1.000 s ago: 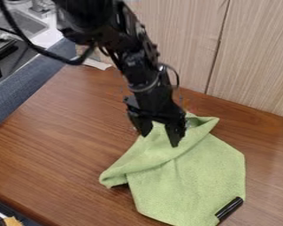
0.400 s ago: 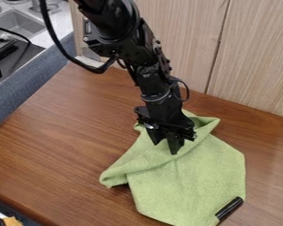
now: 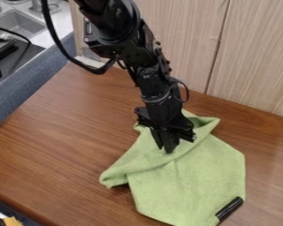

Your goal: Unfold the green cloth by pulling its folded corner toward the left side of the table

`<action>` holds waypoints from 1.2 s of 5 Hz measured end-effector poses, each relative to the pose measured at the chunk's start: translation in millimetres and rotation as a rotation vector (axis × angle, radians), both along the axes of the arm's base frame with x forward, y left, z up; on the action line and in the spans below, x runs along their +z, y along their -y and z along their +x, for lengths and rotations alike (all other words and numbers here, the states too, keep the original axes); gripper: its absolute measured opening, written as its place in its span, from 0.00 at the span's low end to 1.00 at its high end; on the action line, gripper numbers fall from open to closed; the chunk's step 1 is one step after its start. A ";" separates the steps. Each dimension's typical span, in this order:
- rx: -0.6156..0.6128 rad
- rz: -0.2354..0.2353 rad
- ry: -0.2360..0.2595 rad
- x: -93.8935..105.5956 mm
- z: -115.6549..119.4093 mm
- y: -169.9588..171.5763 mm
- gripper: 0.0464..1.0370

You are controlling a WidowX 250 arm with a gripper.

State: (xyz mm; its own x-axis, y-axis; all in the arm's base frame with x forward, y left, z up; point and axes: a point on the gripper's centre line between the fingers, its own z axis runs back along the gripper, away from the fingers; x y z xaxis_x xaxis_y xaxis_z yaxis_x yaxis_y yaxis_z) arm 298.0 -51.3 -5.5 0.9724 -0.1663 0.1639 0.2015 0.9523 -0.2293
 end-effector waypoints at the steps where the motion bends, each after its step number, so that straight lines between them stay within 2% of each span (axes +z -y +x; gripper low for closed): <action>1: -0.004 -0.013 0.048 21.7 3.9 -1.8 0.01; 2: 0.078 -0.027 0.120 48.0 5.4 -25.9 0.01; 3: 0.185 -0.079 0.156 59.4 -2.2 -53.8 0.01; 4: 0.296 -0.103 0.178 62.8 -13.5 -87.3 0.01; 6: 0.415 -0.075 0.183 53.6 -40.7 -147.1 0.01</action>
